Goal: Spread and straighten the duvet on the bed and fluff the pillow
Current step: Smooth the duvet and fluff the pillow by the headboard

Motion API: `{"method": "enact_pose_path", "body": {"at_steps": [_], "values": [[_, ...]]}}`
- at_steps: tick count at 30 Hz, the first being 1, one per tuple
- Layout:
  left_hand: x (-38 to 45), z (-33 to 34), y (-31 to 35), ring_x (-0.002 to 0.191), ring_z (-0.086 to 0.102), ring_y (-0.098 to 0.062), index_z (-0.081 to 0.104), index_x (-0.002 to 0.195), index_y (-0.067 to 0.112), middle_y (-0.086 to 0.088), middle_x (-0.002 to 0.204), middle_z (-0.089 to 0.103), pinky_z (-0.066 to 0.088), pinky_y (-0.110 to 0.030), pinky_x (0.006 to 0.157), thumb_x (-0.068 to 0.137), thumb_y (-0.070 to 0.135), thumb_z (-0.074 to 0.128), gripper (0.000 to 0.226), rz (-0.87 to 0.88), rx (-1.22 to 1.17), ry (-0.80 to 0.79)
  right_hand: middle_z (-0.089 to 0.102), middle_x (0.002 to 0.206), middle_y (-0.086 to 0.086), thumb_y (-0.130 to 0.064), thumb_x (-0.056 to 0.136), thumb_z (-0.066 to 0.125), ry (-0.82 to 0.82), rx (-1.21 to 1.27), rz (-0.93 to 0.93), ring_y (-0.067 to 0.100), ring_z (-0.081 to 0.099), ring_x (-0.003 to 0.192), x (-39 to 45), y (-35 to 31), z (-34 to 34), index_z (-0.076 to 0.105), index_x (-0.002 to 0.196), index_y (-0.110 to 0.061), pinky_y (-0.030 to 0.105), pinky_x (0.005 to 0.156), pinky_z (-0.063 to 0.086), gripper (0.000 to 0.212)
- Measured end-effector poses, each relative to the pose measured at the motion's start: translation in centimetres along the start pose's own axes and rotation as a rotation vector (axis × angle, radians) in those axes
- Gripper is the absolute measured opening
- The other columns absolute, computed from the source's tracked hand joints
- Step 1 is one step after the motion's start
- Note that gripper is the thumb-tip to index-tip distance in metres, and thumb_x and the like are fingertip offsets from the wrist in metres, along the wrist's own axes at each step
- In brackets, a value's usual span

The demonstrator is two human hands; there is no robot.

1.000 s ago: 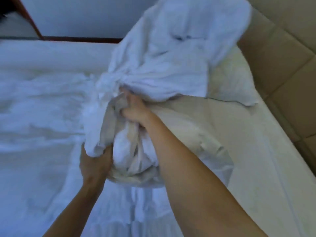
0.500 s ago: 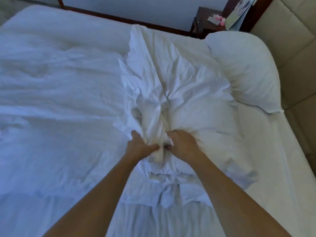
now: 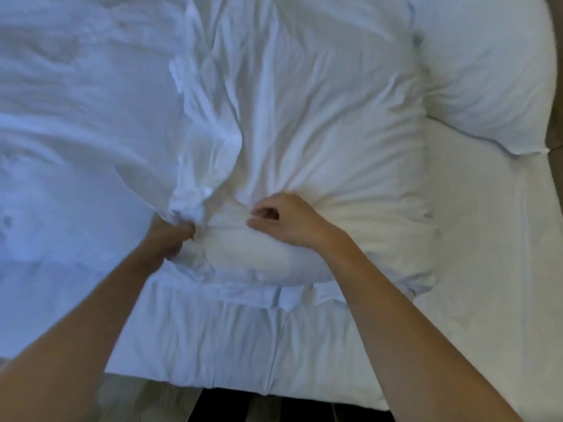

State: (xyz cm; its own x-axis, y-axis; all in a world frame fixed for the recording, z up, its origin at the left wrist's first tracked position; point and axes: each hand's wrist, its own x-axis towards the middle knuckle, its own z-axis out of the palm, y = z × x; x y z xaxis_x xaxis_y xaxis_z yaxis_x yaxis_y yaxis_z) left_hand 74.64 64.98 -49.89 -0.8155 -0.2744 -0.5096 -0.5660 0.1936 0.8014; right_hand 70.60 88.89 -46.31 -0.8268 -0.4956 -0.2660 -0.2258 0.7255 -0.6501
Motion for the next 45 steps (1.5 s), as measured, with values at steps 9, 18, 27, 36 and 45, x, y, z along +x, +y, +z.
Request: {"method": "enact_pose_path", "body": {"at_steps": [9, 18, 27, 36, 45], "values": [[-0.2, 1.2, 0.6, 0.114, 0.055, -0.039, 0.042, 0.134, 0.015, -0.015, 0.120, 0.058, 0.050, -0.051, 0.093, 0.047, 0.018, 0.060, 0.088, -0.099, 0.248, 0.166, 0.046, 0.139, -0.005, -0.061, 0.084, 0.055, 0.349, -0.420, 0.225, 0.017, 0.038, 0.132, -3.8, 6.9, -2.8, 0.051, 0.133, -0.036, 0.042, 0.103, 0.027, 0.055], [-2.3, 13.5, 4.0, 0.142, 0.036, -0.028, 0.043, 0.145, 0.012, -0.015, 0.149, 0.044, 0.012, -0.052, 0.120, 0.082, 0.025, 0.052, 0.066, 1.068, 1.089, 0.131, -0.005, 0.165, -0.004, -0.083, 0.080, 0.032, 0.299, -0.516, 0.265, 0.018, -0.007, 0.152, -3.8, 7.7, -0.1, -0.001, 0.155, -0.036, 0.067, 0.114, -0.005, 0.095], [2.2, 10.3, -2.5, 0.150, -0.012, -0.026, -0.005, 0.155, 0.033, 0.003, 0.164, -0.012, -0.024, -0.051, 0.111, 0.062, 0.081, 0.023, 0.108, 0.467, 1.296, -0.035, -0.028, 0.160, 0.002, -0.095, 0.069, 0.020, 0.164, -0.252, 0.752, 0.025, -0.025, 0.148, -7.1, 11.9, 1.3, -0.022, 0.151, -0.032, 0.073, 0.107, -0.010, 0.112], [2.1, 10.8, -6.5, 0.149, -0.004, -0.030, 0.005, 0.157, 0.023, -0.003, 0.164, -0.006, -0.011, -0.039, 0.117, 0.075, 0.074, 0.036, 0.101, 0.558, 1.085, -0.029, -0.003, 0.164, 0.017, -0.091, 0.073, 0.026, 0.327, -0.472, 0.604, 0.031, -0.005, 0.152, -8.3, 14.0, 4.9, 0.001, 0.158, -0.019, 0.076, 0.105, 0.003, 0.114], [5.8, 13.3, -9.3, 0.150, 0.001, -0.027, -0.005, 0.156, 0.027, -0.009, 0.164, -0.003, -0.014, -0.032, 0.119, 0.082, 0.068, 0.030, 0.091, 0.539, 1.096, 0.035, 0.003, 0.163, 0.020, -0.090, 0.076, 0.014, 0.246, -0.565, 0.595, 0.036, 0.000, 0.151, -4.1, 17.7, 7.8, 0.005, 0.158, -0.018, 0.078, 0.104, 0.000, 0.109]]}}
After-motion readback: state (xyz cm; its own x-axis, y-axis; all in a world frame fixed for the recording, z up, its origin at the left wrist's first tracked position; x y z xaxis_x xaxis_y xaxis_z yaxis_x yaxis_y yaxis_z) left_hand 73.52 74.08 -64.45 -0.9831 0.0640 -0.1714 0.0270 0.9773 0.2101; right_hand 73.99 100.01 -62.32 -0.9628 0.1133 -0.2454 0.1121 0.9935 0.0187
